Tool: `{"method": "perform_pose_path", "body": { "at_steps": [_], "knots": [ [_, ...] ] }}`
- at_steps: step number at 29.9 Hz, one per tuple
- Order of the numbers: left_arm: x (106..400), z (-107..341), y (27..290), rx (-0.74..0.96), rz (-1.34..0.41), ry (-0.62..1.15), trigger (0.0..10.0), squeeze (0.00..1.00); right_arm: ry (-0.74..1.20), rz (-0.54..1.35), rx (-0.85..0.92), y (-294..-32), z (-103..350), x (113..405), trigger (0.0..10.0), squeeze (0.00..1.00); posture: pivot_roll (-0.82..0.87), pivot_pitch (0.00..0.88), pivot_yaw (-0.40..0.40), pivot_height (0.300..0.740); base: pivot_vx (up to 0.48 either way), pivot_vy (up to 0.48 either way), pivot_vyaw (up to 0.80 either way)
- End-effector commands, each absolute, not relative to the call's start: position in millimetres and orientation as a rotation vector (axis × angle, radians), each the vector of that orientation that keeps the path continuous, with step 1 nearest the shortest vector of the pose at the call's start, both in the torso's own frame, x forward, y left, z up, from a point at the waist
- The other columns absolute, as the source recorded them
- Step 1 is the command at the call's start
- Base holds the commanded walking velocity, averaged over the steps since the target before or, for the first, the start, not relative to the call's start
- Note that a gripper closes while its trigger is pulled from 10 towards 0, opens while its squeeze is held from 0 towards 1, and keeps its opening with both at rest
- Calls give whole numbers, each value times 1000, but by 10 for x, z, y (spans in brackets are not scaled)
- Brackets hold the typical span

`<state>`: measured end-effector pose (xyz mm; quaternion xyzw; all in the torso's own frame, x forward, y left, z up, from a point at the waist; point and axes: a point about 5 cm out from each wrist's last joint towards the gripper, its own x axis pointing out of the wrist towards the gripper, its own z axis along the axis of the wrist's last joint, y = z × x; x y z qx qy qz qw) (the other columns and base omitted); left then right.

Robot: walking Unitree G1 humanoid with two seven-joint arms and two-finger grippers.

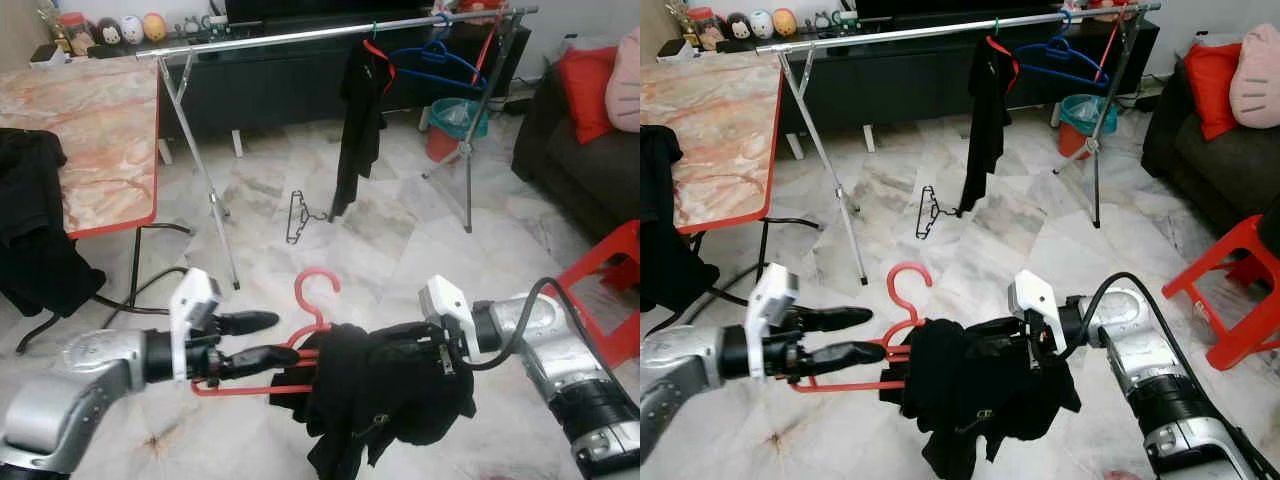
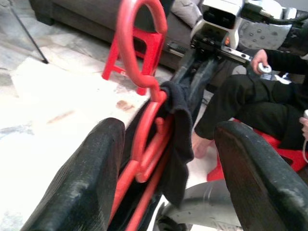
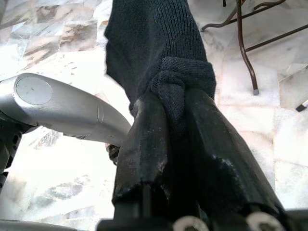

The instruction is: Hang hanger

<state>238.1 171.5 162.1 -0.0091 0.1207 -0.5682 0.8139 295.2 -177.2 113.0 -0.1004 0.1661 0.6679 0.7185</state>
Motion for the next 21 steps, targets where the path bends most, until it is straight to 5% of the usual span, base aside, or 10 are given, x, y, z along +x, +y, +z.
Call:
{"method": "perform_pose_path", "body": {
  "at_steps": [1, 6, 7, 16, 21],
  "knots": [
    [2368, 1614, 1756, -23, -1213, 259, 10000, 1000, 353, 1486, -225, -1764, 1163, 2954, 0, 0, 36, 89, -14, 740, 0, 0, 0],
    [2405, 1609, 1823, -2, -1152, 250, 10000, 1000, 354, 1476, -232, -1771, 1156, 2959, 0, 0, 34, 84, -16, 740, 0, 0, 0],
    [2473, 1595, 1891, 33, -1065, 237, 10000, 0, 354, 1452, -246, -1789, 1153, 2976, 0, 0, 34, 84, -16, 740, 0, 0, 0],
    [2787, 1546, 2403, 31, -485, 97, 10000, 0, 341, 1248, -304, -1865, 1056, 3073, 0, 0, 21, 66, -13, 740, 0, 0, 0],
    [2810, 1517, 2427, -21, -345, 40, 10000, 0, 331, 1174, -314, -1879, 1005, 3102, 0, 0, 19, 59, -14, 740, 0, 0, 0]
  ]
}}
